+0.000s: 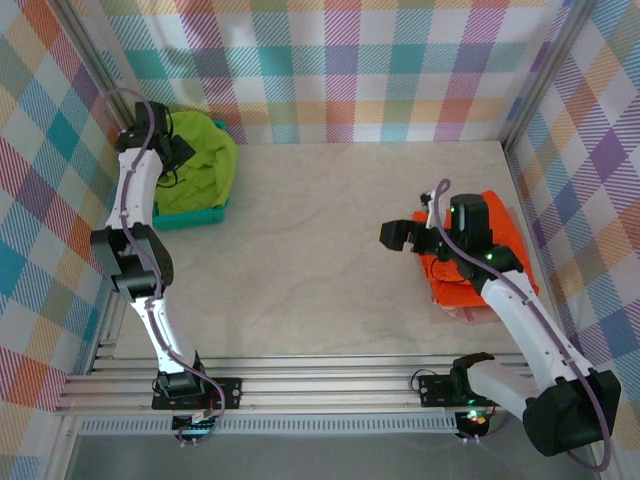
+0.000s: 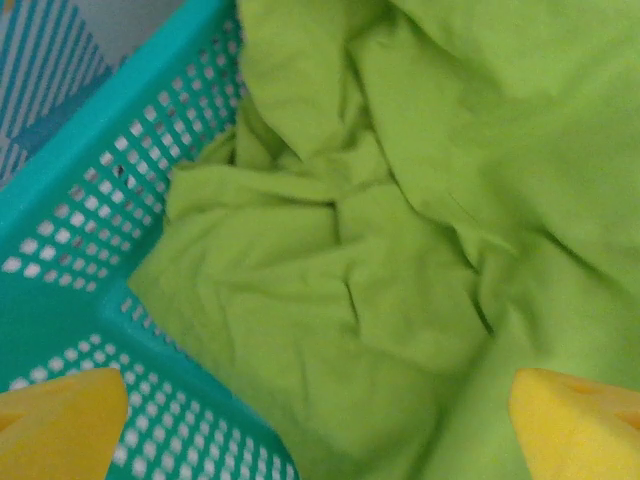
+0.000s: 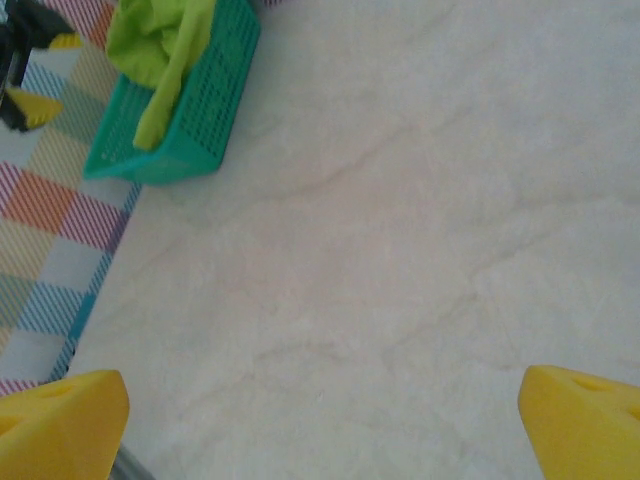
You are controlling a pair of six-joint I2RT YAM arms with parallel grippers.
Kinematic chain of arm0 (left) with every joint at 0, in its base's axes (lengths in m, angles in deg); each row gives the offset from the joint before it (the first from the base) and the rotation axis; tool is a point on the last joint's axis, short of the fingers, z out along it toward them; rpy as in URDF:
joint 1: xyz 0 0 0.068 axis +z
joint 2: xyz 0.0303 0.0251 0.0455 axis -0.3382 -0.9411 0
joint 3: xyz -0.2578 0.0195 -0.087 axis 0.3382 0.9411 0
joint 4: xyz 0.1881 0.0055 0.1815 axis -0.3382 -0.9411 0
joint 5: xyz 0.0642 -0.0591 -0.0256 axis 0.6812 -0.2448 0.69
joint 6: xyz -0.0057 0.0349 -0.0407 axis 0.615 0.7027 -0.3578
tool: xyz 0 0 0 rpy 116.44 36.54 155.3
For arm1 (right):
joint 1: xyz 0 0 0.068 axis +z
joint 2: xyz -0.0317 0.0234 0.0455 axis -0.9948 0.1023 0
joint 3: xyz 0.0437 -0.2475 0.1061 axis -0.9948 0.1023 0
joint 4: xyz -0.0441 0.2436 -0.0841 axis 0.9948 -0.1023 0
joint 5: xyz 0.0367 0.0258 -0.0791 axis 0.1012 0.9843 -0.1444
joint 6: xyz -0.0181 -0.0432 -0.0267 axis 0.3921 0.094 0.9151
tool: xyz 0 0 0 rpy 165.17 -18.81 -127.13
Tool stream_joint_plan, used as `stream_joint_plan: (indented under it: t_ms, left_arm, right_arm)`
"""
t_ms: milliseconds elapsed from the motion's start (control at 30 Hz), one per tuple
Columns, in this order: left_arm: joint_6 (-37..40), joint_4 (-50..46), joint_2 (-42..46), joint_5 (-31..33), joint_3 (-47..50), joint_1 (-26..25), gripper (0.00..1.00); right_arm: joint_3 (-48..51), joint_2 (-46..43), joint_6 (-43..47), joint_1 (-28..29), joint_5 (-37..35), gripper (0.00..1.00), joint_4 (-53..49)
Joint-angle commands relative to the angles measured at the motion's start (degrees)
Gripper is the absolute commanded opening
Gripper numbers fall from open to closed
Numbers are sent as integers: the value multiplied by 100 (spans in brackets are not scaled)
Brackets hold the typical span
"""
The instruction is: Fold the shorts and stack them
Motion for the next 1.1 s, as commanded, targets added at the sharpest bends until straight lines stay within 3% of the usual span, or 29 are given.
stream_joint_plan:
  t_ms: [0,333,500,800,900,1067]
  left_arm:
    - [-325,-33,-375,-18,-545,265,96]
    - [-991,548,-1546,-485,-1184,312,91]
    - [-1106,335,-2083,-213,-1529,203,89]
    - [-1242,397,-2978,-281,-2179,13,80]
    - [-1290,400,-3184,-309,-2319,-28,70]
    - [-1364,493,-3381,-643,-2326,-36,38]
  right_arm:
    - [266,-238,-46,256,-89,99,88]
    - [443,399,53,601,-184,99,409]
    - [291,759,159,605,-113,99,475]
    - [260,1094,262,608,-100,99,568]
    - [267,1197,260,618,-88,99,599]
    - [230,1316,236,620,-50,99,631]
